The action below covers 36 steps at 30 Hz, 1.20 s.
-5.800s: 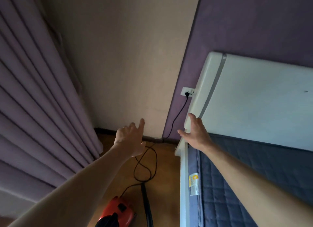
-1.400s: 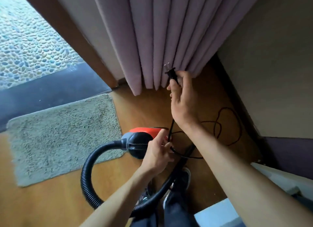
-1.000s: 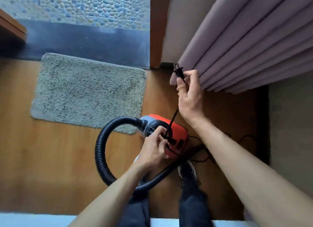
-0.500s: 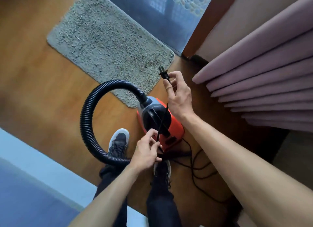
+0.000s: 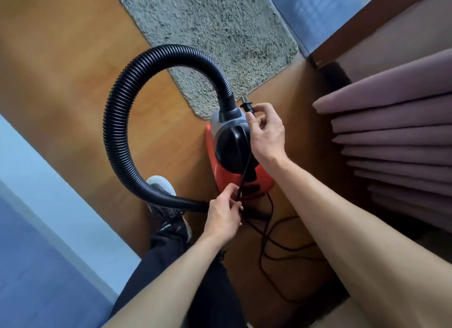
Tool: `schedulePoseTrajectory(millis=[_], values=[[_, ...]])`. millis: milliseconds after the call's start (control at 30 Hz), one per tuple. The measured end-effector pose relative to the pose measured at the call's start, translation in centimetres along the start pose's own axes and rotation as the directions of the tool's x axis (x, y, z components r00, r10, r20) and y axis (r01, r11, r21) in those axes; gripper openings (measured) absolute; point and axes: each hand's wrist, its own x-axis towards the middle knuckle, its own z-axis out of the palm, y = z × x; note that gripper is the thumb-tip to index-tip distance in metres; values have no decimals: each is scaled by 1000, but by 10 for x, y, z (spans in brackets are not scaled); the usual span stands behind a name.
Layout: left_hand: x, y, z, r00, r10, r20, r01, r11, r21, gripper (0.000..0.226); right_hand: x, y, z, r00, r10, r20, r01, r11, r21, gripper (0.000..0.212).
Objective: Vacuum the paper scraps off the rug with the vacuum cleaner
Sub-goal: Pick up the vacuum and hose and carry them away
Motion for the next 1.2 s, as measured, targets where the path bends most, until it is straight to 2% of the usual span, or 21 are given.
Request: schedulePoseTrajectory(millis=[167, 400, 500, 567, 633, 700, 833, 933, 1033, 1133, 1200], values=[[23, -16, 9, 999, -37, -7, 37, 999, 29, 31, 7, 13, 23, 999, 18, 47, -15, 998, -67, 14], [40, -35, -7, 999, -40, 14, 39, 999, 29, 25, 4, 22, 50, 993, 118, 6, -117, 990, -83, 18], [39, -36, -31, 1000, 27, -15, -24, 986, 166, 28, 1, 23, 59, 994, 104, -38, -108, 988, -111, 18], [34, -31, -51, 983, 168, -77, -141, 953, 270, 30, 0, 22, 61, 994, 97, -50, -103, 984, -143, 19], [26, -22, -73, 920, 356, -163, -275, 884, 378, 28, -1, 21, 59, 995, 94, -42, -100, 983, -156, 20], [16, -13, -95, 825, 506, -250, -354, 809, 469, 26, -3, 20, 55, 994, 105, -23, -107, 981, -159, 21], [-5, -5, -136, 654, 623, -429, -377, 760, 529, 19, -7, 15, 49, 992, 127, 11, -123, 976, -177, 23], [-21, -12, -161, 599, 526, -604, -293, 845, 447, 23, -9, 13, 49, 990, 142, 16, -136, 972, -190, 24], [-25, -24, -177, 600, 247, -761, -100, 967, 235, 39, -10, 13, 50, 989, 147, 19, -140, 968, -210, 26], [-11, -35, -181, 718, -1, -697, 56, 997, 56, 61, -10, 14, 51, 991, 136, 20, -128, 966, -226, 27], [0, -37, -178, 806, -100, -583, 85, 995, -53, 54, -9, 15, 50, 992, 120, 28, -110, 965, -239, 27]])
